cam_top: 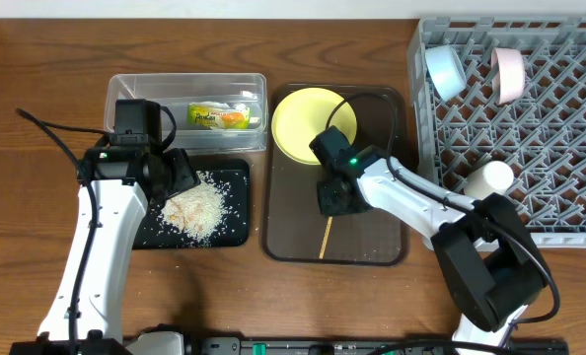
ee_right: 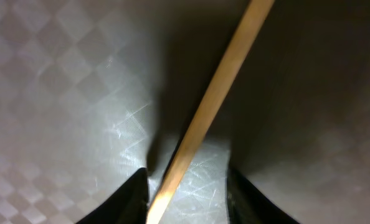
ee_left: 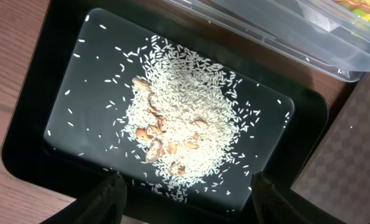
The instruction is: Sort waste into correct bins and load items into the dishwasher rack
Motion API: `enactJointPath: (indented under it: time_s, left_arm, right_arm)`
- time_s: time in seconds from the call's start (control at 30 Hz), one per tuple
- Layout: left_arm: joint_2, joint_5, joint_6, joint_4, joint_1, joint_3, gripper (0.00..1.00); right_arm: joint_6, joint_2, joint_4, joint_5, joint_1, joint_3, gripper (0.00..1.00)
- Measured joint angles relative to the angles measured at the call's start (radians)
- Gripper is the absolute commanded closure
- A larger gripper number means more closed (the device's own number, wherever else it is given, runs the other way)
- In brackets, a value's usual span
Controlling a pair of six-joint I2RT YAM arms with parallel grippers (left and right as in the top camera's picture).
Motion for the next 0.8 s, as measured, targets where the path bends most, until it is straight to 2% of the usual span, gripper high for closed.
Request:
enactJointPath:
  time_s: [0.1, 0.23, 0.5, 0.8]
  left_arm:
    - [0.0, 0.0, 0.0, 0.0, 0.0, 0.0, 0.32]
    - [0.0, 0.0, 0.0, 0.0, 0.0, 0.0, 0.32]
    - [0.0, 0.0, 0.0, 0.0, 0.0, 0.0, 0.32]
    - [0.0, 0.0, 0.0, 0.0, 0.0, 0.0, 0.32]
  right_arm:
    - [0.021, 0.002, -0.004, 0.018, 0.0, 0.0, 0.92]
    - [0.039, 0.003, -0.008, 0.032, -0.007, 0.001, 0.99]
    - [0.026, -0.039, -0.04, 0.037, -0.107, 0.002, 0.99]
    - [-0.142, -0.306, -0.037, 0.048, -0.334, 0.02, 0.99]
